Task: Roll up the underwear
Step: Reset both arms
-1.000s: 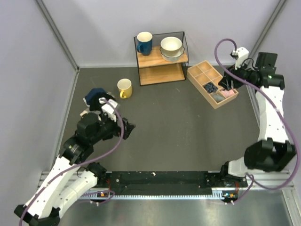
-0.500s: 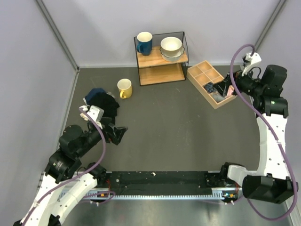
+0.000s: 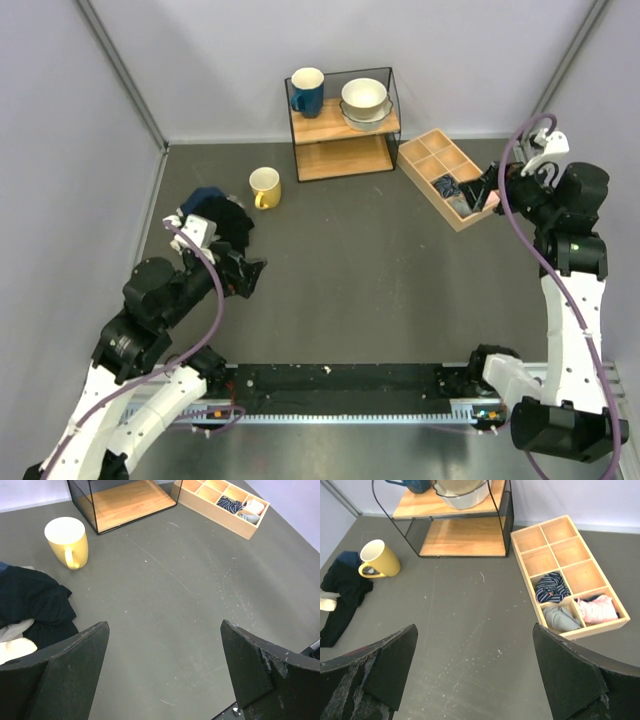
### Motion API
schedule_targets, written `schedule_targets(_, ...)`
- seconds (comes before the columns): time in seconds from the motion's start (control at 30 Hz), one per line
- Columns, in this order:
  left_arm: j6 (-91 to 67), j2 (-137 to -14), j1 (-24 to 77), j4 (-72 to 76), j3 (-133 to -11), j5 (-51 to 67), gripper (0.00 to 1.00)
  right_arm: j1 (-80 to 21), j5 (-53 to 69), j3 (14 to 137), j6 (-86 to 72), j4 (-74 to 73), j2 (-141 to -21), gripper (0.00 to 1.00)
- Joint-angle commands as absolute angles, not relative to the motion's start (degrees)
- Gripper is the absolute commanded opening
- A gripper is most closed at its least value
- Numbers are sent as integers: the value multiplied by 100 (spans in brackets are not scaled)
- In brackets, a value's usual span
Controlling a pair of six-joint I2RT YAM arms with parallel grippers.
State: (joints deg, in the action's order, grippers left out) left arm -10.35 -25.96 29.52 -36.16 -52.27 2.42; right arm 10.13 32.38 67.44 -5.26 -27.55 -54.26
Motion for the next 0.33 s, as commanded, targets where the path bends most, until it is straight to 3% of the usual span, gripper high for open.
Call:
schedule_targets(0.0,-993,-2918,2936,-3428,-5441,79,99,976,3067,6601,-580,-2373,-5344,99)
schedule_targets(0.3,-932,-3610,2909,-3208,-5169,-676,99,976,3498,6285,-922,-1820,-5493,99)
